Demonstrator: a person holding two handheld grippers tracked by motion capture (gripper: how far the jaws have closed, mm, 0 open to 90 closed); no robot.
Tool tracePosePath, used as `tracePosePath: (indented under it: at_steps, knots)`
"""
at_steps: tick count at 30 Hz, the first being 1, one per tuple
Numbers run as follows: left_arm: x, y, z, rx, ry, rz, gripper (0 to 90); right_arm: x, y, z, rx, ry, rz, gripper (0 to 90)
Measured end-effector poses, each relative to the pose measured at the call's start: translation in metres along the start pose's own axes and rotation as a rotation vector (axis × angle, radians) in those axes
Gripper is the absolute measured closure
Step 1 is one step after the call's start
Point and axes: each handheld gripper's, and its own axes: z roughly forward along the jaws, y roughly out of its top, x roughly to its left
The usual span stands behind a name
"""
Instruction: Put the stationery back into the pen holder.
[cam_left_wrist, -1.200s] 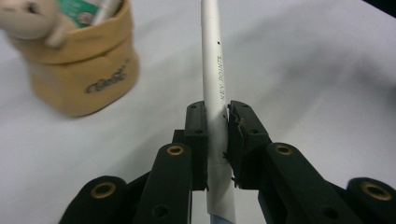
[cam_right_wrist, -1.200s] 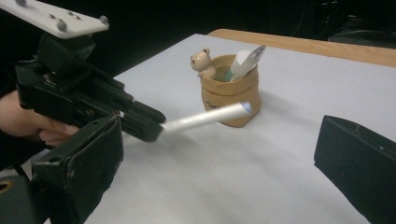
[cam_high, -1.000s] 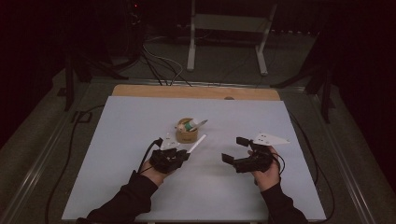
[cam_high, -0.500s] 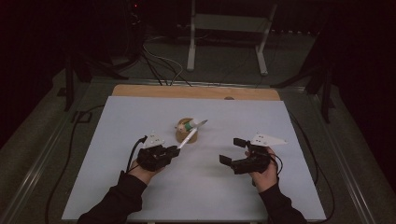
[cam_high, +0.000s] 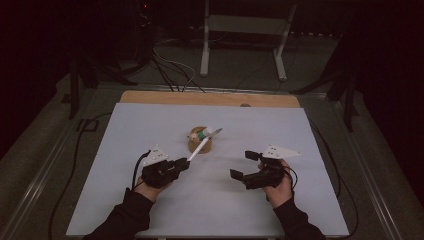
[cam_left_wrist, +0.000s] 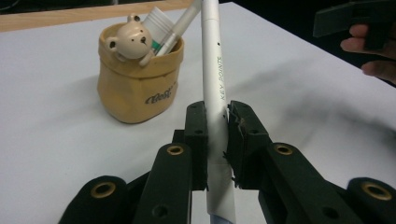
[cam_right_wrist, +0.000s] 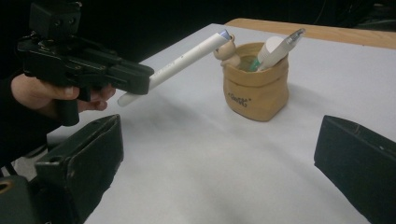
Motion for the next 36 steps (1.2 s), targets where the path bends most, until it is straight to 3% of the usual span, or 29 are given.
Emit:
tracePosePath:
  at_steps: [9, 15, 25, 36]
  knots:
    - [0.002, -0.01, -0.005, -0.02, -0.005, 0.012, 79.3, 0.006, -0.001, 0.003, -0.009, -0.001, -0.037, 1.3]
    - [0.004, -0.016, -0.007, -0.046, -0.014, -0.011, 79.3, 0.011, 0.0, 0.004, 0.016, 0.012, -0.046, 1.2]
    - [-0.001, -0.017, -0.006, -0.051, -0.021, 0.004, 79.3, 0.019, 0.009, 0.0, 0.002, -0.034, -0.062, 1.2]
    - [-0.007, -0.017, -0.003, -0.045, -0.019, 0.012, 79.3, 0.02, 0.025, 0.002, -0.02, -0.104, -0.018, 1.2]
